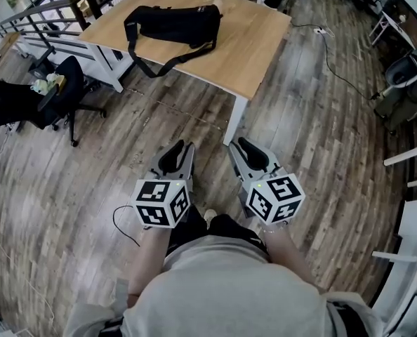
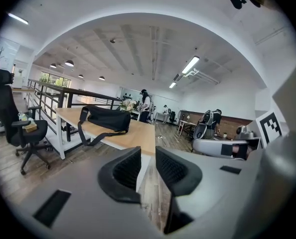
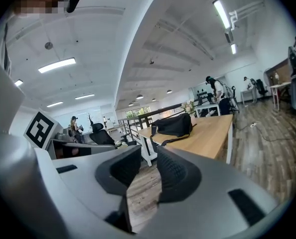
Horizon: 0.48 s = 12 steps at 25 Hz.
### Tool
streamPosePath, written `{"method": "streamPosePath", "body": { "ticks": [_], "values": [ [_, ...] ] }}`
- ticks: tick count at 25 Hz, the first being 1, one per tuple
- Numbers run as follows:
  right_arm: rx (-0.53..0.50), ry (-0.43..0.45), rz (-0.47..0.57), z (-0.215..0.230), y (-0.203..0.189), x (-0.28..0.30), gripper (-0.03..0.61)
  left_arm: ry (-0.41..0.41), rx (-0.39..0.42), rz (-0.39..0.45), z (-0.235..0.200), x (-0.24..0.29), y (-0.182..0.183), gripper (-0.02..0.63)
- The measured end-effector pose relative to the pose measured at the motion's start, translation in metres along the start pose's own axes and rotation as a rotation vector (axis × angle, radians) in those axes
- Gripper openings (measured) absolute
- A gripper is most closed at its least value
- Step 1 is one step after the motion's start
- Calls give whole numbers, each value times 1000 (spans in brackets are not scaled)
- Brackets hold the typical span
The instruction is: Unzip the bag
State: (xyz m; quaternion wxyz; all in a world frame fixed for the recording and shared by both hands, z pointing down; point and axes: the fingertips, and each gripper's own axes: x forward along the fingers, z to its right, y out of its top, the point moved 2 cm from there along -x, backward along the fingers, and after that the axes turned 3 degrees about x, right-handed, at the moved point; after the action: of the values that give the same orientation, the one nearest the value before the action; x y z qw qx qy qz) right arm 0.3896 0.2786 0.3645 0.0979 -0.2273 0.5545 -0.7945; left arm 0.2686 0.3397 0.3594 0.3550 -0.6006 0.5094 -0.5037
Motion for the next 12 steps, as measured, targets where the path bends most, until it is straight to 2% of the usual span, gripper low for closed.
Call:
{"method": "streamPosePath", "body": {
  "ticks": [4,10,12],
  "values": [
    [8,-4,-17,4,-1,17,141,-8,16,-25,-12,20,0,95],
    [13,-36,-26,22,9,64,141,-50,22,-33,-44,63,16,100],
    [5,-39,-31,24,16,88,141,-87,17,-50,-60,79,22,100]
  ]
}}
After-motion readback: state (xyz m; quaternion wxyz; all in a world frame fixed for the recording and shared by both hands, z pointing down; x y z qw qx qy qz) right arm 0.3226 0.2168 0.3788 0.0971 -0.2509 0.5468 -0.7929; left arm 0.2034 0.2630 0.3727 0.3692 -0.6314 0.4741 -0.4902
